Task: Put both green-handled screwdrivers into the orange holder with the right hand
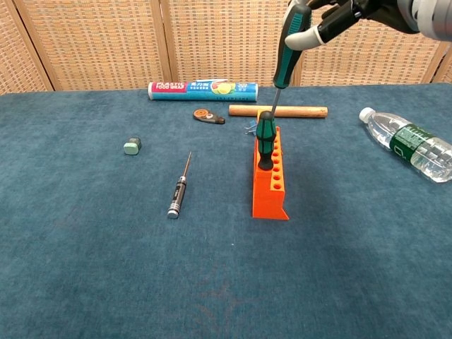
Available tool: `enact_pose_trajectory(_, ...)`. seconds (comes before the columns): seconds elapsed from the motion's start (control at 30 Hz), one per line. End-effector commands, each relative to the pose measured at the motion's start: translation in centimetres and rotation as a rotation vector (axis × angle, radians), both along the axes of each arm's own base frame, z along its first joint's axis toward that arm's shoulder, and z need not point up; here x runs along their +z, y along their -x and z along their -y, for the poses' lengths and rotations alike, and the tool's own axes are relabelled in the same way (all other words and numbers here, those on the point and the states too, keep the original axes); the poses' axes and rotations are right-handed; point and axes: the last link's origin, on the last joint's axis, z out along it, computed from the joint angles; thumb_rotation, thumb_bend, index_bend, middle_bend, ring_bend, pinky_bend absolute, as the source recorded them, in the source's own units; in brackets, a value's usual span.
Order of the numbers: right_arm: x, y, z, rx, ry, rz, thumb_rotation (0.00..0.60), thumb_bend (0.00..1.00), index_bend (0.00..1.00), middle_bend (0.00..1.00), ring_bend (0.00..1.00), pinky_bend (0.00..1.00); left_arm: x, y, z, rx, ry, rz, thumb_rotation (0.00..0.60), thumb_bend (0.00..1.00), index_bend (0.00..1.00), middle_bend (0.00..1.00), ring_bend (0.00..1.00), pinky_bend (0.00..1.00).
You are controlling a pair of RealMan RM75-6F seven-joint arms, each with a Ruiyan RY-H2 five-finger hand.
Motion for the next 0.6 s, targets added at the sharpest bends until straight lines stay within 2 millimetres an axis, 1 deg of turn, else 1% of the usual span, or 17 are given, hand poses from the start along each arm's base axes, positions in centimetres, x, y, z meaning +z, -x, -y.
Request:
enact_pose_trajectory(0.03, -0.2, 0.2, 0.1, -0.005, -0.003, -0.002, 0.6, 0.43, 0.65, 0.1, 0.0, 0.03, 0.0, 0.0, 0.0, 0.0, 0.0, 0.0, 0.6, 0.0, 0.0, 0.0, 0.0, 0.0)
enact_pose_trajectory(0.37, -0.8, 0.3, 0.4, -0.005, -0.011, -0.029, 0.6, 0.43, 0.65, 0.1, 0.0, 0.03, -0.1, 0.0, 0.0, 0.001, 0.002, -0.003, 0.6, 0.0, 0.0, 0.0, 0.0, 0.0)
enact_pose_trajectory(0.43, -1.4, 0.3, 0.6, -0.005, -0.016, -0.056, 0.6, 0.43, 0.65, 0.1, 0.0, 0.03, -0.1, 0.0, -0.1, 0.001, 0.003, -0.004, 0.6, 0.0, 0.0, 0.0, 0.0, 0.0)
enact_pose_trajectory(0.5, -2.5, 0.5, 0.9, -0.014, -0.031, -0.091, 0.6, 0.43, 0.65, 0.1, 0.0, 0.03, -0.1, 0.0, -0.1, 0.003, 0.001, -0.003, 0.6, 0.0, 0.0, 0.0, 0.0, 0.0)
enact_pose_trajectory(0.6, -3.4, 0.5, 1.2, -0.029, -0.042, -0.103, 0.6, 0.43, 0.65, 0.1, 0.0, 0.03, 0.0, 0.1, -0.1, 0.005, -0.001, -0.001, 0.6, 0.0, 0.0, 0.0, 0.0, 0.0)
